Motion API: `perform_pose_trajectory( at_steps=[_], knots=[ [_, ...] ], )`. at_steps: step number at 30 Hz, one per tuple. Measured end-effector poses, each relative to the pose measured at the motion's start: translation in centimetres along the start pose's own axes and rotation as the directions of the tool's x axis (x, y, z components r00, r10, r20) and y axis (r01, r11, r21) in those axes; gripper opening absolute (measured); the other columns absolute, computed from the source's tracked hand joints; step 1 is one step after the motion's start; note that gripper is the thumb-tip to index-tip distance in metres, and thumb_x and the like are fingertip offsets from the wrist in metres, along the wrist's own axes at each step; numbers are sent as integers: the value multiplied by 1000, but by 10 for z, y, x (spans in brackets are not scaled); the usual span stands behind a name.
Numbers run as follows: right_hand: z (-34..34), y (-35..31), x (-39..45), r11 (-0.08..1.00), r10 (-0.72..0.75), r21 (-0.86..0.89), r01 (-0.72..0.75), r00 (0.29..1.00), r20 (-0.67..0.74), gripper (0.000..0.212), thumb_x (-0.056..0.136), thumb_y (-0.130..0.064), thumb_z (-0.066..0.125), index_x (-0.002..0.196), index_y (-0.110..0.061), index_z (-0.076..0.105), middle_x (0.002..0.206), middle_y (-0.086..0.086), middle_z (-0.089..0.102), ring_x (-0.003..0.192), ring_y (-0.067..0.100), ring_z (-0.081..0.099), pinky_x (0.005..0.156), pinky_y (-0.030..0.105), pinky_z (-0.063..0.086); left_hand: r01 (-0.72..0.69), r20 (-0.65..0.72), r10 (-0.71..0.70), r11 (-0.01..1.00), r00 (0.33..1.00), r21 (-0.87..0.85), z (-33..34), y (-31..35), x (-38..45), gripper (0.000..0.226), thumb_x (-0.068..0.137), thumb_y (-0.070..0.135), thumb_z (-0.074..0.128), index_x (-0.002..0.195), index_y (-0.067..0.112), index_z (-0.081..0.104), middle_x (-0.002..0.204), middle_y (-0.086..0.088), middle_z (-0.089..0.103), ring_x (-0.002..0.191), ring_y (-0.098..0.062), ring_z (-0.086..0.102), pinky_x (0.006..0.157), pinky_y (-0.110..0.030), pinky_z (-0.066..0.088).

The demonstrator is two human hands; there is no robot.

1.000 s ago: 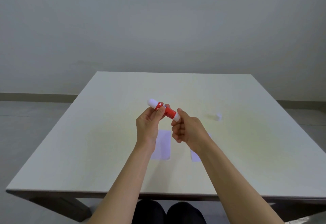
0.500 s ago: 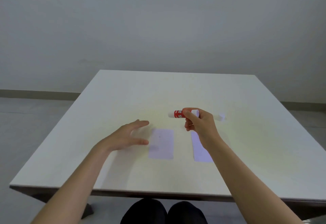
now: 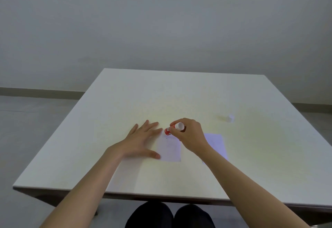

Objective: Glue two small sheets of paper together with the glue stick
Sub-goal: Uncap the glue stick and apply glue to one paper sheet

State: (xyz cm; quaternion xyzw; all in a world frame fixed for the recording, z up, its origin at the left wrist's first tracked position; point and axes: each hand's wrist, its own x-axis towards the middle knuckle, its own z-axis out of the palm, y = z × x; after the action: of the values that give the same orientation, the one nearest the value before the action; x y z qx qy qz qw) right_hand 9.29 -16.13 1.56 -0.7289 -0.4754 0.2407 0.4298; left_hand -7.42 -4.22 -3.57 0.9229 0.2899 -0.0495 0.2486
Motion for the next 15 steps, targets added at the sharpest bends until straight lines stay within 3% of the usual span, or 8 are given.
perform_pose_trajectory(
  at_steps=[5,9,12,15],
  knots=[
    [6,-1,4,995,-43,-87,44,999,6,19,77,-20,66,79,-1,70,81,14,71,77,30,60,61,31,43,4,11,-5,999,1000,47,-2,4,0,106,59,74,57,149,39,13,159,18,-3,146,-9,-16,118,-41,-11],
    [5,-2,1,989,-54,-132,61,997,61,16,79,-24,68,86,-10,72,75,-8,61,73,13,53,58,18,36,10,24,-12,997,1000,73,-3,6,1,103,67,67,64,150,37,12,159,17,-4,147,-11,-16,118,-42,-11],
    [7,0,-12,981,-78,-168,100,988,133,16,78,-23,69,84,-8,71,77,1,63,70,13,51,60,23,36,25,34,-28,997,999,67,-5,8,0,102,69,64,66,150,36,11,159,18,-5,146,-9,-16,118,-40,-11],
    [4,1,-21,983,-83,-146,112,977,196,16,75,-22,71,81,-7,71,73,0,62,61,7,46,52,14,32,35,34,-37,998,999,44,-5,9,0,101,70,62,67,150,35,11,159,18,-5,146,-8,-17,118,-39,-13]
  ],
)
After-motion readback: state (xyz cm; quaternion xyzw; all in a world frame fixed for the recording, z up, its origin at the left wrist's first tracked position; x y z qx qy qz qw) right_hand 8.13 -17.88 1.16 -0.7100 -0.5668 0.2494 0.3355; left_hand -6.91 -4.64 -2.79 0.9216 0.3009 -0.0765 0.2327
